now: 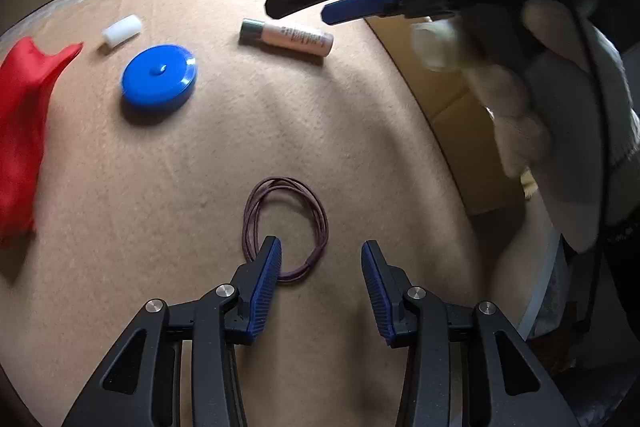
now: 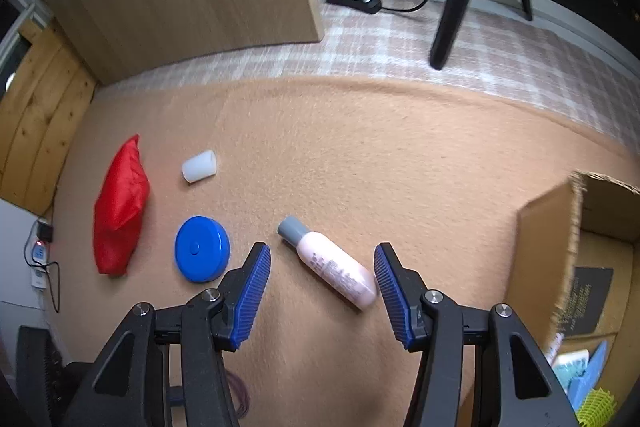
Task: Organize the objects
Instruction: 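Move the right tool to the pink-white bottle while the left tool approaches the purple cord loop, then grasp the bottle with the right gripper while the left gripper closes on the purple cord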
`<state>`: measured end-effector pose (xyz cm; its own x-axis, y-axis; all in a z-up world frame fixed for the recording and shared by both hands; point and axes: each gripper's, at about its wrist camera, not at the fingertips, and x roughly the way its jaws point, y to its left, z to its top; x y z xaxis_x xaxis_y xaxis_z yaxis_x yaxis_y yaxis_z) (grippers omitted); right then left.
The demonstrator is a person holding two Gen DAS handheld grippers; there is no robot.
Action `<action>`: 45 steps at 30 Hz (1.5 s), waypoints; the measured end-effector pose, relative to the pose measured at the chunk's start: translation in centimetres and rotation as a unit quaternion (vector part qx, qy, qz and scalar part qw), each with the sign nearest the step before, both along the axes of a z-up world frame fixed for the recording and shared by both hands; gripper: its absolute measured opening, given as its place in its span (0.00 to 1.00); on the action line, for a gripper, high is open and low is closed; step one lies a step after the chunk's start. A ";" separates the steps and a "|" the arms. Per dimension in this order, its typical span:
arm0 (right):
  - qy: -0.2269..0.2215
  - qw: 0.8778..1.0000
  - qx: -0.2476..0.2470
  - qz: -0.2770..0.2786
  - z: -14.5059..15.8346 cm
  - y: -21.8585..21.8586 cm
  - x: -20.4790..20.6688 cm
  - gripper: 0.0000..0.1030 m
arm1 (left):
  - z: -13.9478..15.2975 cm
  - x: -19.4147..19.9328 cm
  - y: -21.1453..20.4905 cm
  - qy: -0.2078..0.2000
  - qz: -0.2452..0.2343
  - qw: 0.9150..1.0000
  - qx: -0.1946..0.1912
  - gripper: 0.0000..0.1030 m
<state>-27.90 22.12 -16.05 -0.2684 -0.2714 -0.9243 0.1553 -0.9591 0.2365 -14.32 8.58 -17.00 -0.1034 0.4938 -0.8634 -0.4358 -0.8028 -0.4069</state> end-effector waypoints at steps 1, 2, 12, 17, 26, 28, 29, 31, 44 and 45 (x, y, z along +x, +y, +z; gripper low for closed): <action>-0.002 1.000 0.005 0.002 -0.3 -0.3 -0.1 0.49 | 0.1 0.2 -0.3 -0.001 0.002 1.000 0.001 0.44; -0.004 1.000 0.008 0.004 -0.6 -0.6 -0.3 0.49 | 0.1 0.4 -0.5 -0.002 0.004 1.000 0.001 0.44; 0.006 0.997 0.073 0.028 -1.3 -2.4 1.0 0.40 | 1.0 2.2 -2.6 0.005 0.012 1.000 -0.012 0.43; 0.015 0.996 0.081 0.032 -1.3 -2.2 3.1 0.24 | 1.4 3.0 -3.0 0.013 0.012 1.000 -0.017 0.44; -0.001 0.999 0.042 0.035 -1.3 -1.4 8.5 0.18 | 2.3 4.5 -2.7 0.034 -0.006 0.999 -0.040 0.44; 0.002 0.998 0.041 0.042 -1.3 -1.6 9.9 0.17 | 2.5 4.9 -2.8 0.038 -0.008 0.998 -0.044 0.43; 0.005 0.998 0.045 0.045 -1.3 -1.6 10.6 0.15 | 2.6 5.0 -2.8 0.040 -0.008 0.998 -0.046 0.44; 0.007 0.998 0.046 0.048 -1.4 -1.6 11.6 0.10 | 2.8 5.3 -3.0 0.043 -0.006 0.998 -0.049 0.43; 0.022 0.998 -0.014 -0.056 0.4 0.7 5.1 0.41 | 4.0 6.6 -5.8 0.039 0.008 0.998 -0.043 0.38; 0.019 0.998 -0.010 -0.058 0.2 0.5 4.2 0.41 | 4.1 6.7 -6.1 0.038 0.011 0.998 -0.040 0.38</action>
<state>-23.72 22.63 -15.84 -0.3333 -0.2539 -0.9080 0.0525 -0.9666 0.2510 -7.60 2.52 -12.89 -0.1789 0.4198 -0.8898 -0.4452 -0.8410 -0.3073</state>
